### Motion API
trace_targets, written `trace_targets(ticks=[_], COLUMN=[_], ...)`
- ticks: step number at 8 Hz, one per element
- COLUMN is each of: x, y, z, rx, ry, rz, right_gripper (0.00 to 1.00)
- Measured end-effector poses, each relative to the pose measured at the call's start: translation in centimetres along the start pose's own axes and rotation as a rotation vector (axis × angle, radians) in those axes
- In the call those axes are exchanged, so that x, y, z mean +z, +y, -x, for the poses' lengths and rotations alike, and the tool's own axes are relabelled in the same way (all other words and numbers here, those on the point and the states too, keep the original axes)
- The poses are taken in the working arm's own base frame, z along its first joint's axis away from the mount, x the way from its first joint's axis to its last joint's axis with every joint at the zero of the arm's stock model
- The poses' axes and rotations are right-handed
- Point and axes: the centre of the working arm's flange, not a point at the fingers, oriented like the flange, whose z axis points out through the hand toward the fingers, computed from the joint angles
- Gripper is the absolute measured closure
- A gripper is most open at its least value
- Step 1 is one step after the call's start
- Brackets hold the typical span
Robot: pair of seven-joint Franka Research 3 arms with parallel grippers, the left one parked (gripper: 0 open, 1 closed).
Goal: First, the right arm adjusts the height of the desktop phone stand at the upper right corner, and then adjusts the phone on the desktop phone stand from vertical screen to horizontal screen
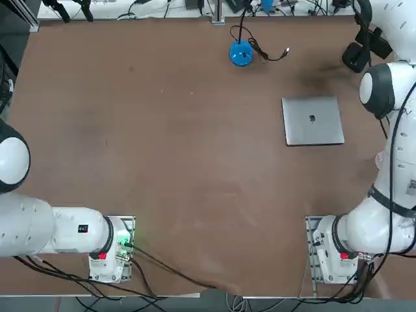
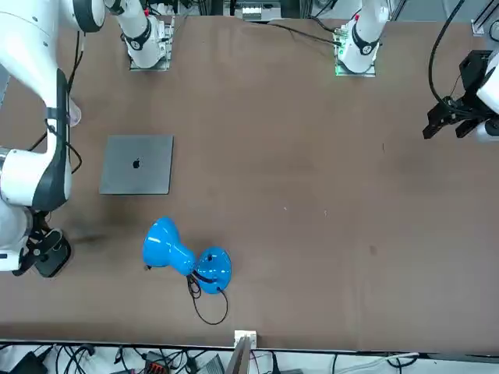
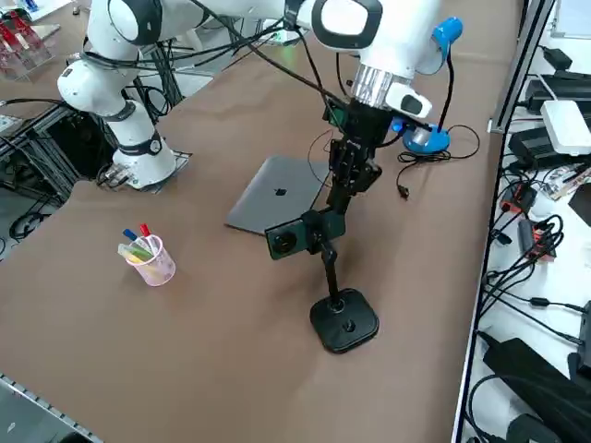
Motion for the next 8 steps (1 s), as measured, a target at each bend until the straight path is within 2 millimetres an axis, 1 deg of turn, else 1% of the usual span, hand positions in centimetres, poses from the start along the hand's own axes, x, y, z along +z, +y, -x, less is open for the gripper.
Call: trace_targets(ticks=[1, 3, 5, 6, 7, 8], x=[-0.3, -1.6, -2.4, -2.4, -2.4, -2.9], y=[0.2, 0.4, 0.4, 0.4, 0.3, 0.4], z=[0.6, 1.9, 2.5, 2.6, 2.6, 3.0], rx=[0.004, 0.009, 0.01, 0.007, 0.007, 0.011], ry=[0.001, 0.006, 0.009, 0.005, 0.004, 0.008], rz=[-0.003, -0.005, -0.006, -0.01, -0.012, -0.01], right_gripper=[0.88, 0.87, 0.85, 0.81, 0.7, 0.65])
